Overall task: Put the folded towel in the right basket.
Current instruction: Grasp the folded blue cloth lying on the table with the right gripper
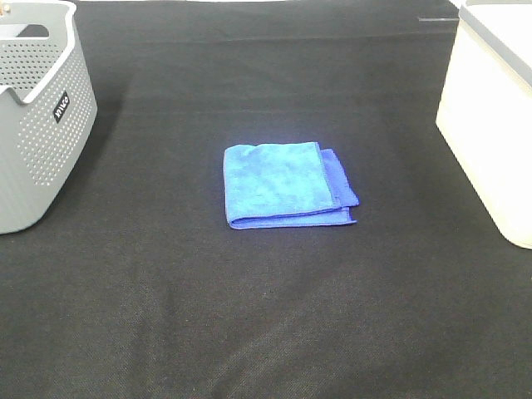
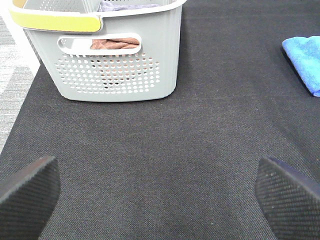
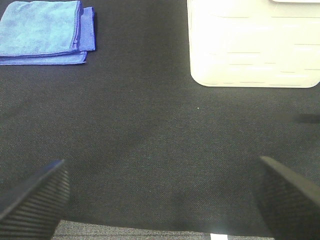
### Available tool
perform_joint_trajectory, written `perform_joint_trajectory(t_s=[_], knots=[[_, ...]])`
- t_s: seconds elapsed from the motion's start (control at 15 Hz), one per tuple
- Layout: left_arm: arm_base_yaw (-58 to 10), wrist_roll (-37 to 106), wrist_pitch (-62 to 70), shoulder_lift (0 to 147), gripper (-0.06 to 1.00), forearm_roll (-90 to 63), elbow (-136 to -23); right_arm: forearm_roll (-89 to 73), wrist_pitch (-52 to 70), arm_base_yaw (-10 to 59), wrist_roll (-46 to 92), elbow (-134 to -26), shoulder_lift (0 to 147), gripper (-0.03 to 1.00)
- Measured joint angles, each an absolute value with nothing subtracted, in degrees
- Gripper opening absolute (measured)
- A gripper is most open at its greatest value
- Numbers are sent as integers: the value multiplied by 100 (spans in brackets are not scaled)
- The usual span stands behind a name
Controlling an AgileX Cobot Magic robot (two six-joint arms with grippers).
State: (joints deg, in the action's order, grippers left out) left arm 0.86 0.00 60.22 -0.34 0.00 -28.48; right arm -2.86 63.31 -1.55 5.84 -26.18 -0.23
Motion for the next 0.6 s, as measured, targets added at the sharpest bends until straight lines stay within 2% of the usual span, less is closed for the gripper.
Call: perform_joint_trajectory(t_s=[0.6], knots=[[86, 0, 6022, -34, 99, 0, -2848, -286, 6331, -155, 584, -2618, -23, 97]])
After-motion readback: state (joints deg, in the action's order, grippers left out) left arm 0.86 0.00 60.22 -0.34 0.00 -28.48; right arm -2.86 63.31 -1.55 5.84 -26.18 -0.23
